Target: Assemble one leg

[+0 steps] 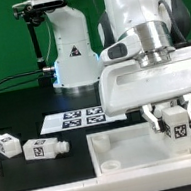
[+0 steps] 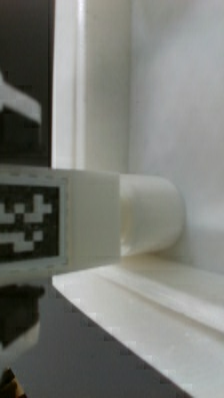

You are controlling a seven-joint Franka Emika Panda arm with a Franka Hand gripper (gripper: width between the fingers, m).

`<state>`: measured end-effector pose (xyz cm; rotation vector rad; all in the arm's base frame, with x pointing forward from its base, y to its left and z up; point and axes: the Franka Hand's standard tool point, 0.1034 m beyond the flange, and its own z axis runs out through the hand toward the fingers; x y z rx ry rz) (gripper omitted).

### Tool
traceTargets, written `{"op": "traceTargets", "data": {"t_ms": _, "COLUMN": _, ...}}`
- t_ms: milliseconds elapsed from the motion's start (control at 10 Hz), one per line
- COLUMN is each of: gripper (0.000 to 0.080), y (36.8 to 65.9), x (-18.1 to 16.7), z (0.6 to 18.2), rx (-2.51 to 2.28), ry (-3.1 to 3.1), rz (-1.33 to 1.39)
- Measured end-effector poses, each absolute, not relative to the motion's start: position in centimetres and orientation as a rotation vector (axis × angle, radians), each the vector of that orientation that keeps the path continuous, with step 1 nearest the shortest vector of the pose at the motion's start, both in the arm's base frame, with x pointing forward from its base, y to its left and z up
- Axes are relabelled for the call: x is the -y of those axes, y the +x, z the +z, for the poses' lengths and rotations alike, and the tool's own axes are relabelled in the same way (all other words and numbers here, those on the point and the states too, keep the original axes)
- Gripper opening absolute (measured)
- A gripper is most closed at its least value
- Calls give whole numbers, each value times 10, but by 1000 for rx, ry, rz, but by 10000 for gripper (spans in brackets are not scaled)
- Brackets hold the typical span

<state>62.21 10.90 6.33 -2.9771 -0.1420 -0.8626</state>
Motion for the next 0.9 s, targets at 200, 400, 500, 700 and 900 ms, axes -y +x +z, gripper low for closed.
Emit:
{"op": "traceTargets", "data": {"t_ms": 200, "gripper": 626, "y": 640, "x": -107, "z": 97, "rx": 128, "ry": -2989, "rz": -786}}
{"op": "traceTargets", "data": {"t_ms": 400, "gripper": 647, "y": 644, "x": -102, "z": 92, "rx": 116, "ry": -3045, "rz": -479}}
{"op": "traceTargets", "data": {"t_ms": 500, "gripper": 647, "y": 647, "x": -103, "z": 92, "rx": 105, "ry": -3053, "rz": -394}}
{"op": "traceTargets", "data": {"t_ms": 700, "gripper": 649, "y": 633, "x": -108, "z": 81, "rx": 92, "ry": -3066, "rz": -179}}
{"op": "traceTargets", "data": {"t_ms": 900, "gripper": 649, "y": 631, "x": -106, "z": 71, "rx": 60, "ry": -3069, "rz": -171}}
